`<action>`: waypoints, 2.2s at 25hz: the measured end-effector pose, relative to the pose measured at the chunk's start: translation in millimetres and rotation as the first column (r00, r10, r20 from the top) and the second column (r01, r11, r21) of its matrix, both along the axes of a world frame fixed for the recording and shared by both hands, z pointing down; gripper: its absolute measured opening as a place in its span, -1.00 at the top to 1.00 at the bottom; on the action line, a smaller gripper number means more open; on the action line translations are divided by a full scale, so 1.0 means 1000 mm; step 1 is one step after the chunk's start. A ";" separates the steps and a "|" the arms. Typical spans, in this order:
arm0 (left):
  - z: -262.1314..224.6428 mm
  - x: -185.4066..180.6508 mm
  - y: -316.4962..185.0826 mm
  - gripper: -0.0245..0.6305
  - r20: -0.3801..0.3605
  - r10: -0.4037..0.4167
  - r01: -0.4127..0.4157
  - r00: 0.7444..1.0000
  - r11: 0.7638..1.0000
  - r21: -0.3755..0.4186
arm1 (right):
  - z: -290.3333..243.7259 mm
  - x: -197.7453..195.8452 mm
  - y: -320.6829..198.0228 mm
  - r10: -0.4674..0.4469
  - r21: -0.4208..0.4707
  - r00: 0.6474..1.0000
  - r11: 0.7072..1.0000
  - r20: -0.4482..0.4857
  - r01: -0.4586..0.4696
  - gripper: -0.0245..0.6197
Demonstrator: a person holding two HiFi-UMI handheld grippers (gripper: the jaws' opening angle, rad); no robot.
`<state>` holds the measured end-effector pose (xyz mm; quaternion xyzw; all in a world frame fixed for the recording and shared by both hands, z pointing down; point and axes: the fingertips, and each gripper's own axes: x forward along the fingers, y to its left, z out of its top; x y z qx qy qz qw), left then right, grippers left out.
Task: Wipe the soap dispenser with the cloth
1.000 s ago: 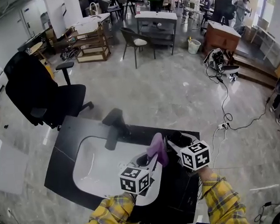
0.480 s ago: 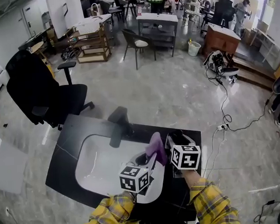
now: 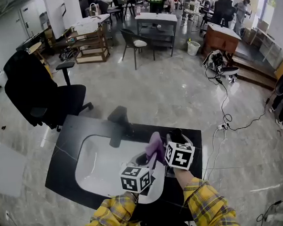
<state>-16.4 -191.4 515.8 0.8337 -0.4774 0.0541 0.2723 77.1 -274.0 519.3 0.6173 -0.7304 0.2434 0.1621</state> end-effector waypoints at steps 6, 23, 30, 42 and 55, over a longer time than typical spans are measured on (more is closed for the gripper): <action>-0.004 0.009 -0.004 0.73 -0.012 0.005 -0.005 1.000 1.000 0.003 | -0.015 -0.010 0.012 -0.185 0.053 0.981 0.981 -0.051 0.188 0.24; -0.002 0.050 -0.026 0.73 -0.004 0.044 -0.044 0.999 0.999 0.015 | -0.010 0.063 0.034 -0.112 0.127 0.991 0.987 0.066 0.103 0.42; 0.010 0.052 -0.029 0.73 0.047 0.062 -0.063 0.997 0.998 0.025 | 0.000 0.063 0.036 -0.142 0.126 0.985 0.984 0.101 0.129 0.49; 0.020 0.047 -0.033 0.73 0.129 0.060 -0.064 0.990 0.998 0.027 | -0.001 0.057 0.030 -0.215 0.122 0.971 0.972 0.100 0.203 0.54; 0.030 0.043 -0.030 0.73 0.102 0.032 -0.031 0.994 0.999 -0.008 | -0.002 0.042 0.030 -0.371 0.139 0.920 0.925 0.125 0.354 0.55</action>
